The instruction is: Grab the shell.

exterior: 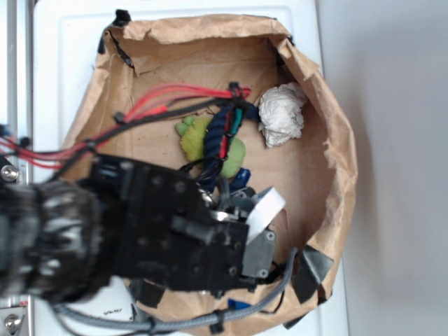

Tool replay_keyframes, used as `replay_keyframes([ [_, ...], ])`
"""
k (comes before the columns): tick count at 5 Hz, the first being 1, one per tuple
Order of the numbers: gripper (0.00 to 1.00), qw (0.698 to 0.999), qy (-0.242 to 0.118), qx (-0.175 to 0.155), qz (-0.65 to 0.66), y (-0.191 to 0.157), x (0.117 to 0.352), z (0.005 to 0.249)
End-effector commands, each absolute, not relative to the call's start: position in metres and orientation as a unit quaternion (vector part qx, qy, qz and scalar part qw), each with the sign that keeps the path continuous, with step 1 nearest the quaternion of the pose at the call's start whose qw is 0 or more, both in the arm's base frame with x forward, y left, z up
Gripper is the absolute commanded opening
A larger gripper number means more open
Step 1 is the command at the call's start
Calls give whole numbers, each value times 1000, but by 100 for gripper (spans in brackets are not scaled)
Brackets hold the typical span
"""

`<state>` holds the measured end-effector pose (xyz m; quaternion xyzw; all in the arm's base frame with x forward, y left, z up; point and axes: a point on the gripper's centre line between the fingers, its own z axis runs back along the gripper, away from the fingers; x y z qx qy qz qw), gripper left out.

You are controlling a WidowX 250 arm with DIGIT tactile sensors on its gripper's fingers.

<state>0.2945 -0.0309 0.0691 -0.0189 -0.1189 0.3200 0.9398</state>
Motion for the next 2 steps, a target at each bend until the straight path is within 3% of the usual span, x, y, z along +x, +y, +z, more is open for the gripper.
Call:
replay_keyframes([
  [1,0,926,-150,-39,345,-4,302,149],
  [2,0,925,-153,-12,347,1,300,165],
])
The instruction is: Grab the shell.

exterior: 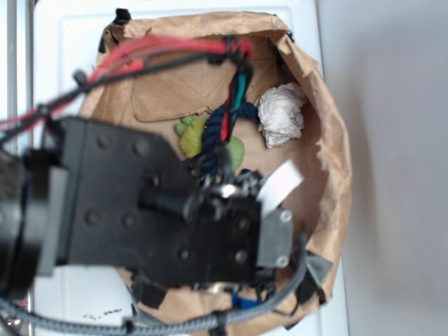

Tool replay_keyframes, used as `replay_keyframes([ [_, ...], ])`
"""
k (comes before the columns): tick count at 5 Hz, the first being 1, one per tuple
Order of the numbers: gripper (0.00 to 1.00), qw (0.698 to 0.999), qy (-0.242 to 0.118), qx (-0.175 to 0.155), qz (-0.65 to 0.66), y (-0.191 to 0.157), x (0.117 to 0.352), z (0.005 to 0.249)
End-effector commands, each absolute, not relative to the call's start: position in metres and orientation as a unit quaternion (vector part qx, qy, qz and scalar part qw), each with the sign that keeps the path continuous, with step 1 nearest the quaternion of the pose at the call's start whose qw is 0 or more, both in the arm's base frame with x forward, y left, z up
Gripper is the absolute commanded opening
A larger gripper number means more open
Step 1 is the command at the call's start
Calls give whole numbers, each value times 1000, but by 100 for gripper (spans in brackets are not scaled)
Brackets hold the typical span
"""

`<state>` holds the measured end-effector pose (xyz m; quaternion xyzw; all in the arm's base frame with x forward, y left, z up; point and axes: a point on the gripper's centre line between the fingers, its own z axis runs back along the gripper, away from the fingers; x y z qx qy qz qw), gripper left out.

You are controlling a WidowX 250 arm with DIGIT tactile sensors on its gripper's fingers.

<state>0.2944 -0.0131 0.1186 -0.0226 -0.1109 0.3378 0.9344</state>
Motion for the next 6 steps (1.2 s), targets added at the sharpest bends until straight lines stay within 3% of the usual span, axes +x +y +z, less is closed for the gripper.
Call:
replay_keyframes([
  [1,0,919,-155,2,362,8,300,175],
  [2,0,919,-156,1,361,9,299,180],
  [3,100,930,-152,5,333,3,292,169],
  [4,100,940,-178,11,292,-10,284,147],
  [5,100,942,-191,38,275,-16,282,125],
  [6,100,950,-174,31,257,-22,282,111],
])
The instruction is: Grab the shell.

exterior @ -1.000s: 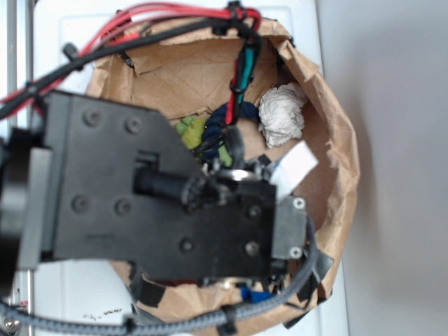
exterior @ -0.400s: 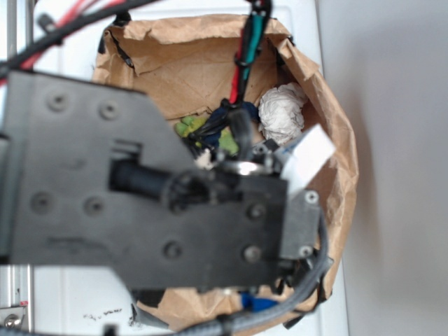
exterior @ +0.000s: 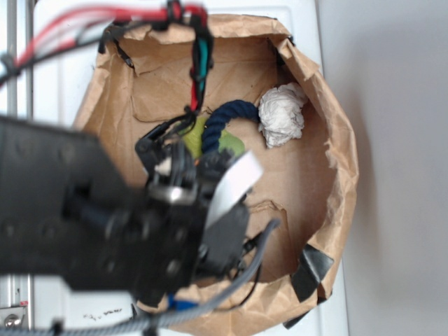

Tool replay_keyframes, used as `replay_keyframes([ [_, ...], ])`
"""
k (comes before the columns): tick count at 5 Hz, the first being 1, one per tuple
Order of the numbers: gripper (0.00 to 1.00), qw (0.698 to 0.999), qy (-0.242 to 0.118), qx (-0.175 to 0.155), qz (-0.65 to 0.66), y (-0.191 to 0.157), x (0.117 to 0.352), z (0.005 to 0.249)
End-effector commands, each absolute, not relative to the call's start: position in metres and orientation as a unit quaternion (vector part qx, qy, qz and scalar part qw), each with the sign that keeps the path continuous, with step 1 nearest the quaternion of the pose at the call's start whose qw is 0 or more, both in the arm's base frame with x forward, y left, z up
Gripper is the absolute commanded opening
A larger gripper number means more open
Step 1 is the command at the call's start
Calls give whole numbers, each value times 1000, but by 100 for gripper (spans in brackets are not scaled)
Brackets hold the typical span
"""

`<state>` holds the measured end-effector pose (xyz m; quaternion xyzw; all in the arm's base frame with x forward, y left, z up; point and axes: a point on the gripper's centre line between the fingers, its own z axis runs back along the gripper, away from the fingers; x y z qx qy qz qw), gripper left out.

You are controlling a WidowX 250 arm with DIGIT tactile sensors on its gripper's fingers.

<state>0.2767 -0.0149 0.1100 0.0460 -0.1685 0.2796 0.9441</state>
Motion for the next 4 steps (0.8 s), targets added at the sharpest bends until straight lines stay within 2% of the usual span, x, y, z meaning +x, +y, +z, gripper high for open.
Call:
replay_keyframes([
  [1,100,965,-153,-11,212,-29,280,111],
  [2,100,989,-95,-57,101,-34,275,114],
  [3,100,983,-141,-31,115,-34,272,121],
  [4,100,983,-141,-31,115,-34,272,121],
])
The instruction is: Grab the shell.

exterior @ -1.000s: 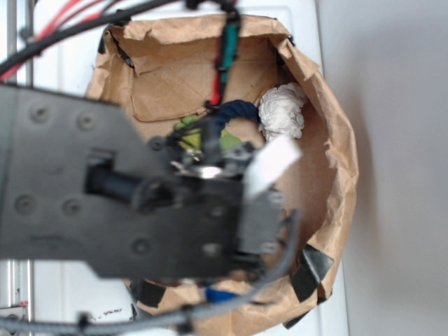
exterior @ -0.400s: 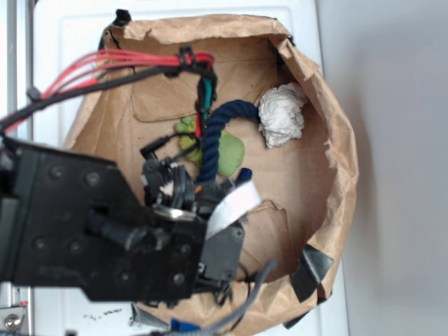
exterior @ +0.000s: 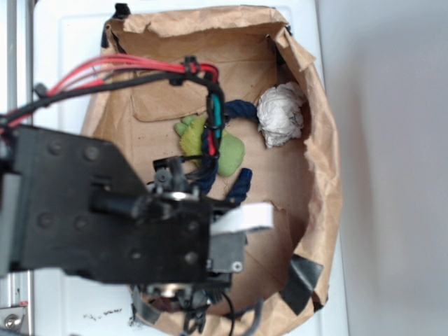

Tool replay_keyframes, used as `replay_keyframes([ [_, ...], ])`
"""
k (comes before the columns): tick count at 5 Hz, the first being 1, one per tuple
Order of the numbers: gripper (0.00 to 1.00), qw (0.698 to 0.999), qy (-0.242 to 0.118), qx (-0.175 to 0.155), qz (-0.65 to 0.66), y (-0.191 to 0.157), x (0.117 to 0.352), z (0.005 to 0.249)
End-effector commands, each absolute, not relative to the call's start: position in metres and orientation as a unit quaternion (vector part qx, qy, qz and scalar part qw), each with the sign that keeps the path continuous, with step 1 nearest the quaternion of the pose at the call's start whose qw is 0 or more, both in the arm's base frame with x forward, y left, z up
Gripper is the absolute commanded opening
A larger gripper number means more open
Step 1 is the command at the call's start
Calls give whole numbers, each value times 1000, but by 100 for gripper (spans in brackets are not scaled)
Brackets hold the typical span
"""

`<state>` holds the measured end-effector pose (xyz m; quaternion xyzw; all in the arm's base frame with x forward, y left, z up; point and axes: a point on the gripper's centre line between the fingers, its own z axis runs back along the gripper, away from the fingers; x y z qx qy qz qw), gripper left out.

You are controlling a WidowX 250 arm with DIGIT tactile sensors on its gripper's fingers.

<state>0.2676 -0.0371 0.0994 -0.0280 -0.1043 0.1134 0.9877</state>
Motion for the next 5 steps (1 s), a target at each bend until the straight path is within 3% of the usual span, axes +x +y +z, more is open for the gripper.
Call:
replay_keyframes([
  [1,100,983,-141,-31,115,-34,272,121],
  [2,100,983,-141,-31,115,-34,272,121],
  [5,100,982,-126,-84,109,-36,264,89],
])
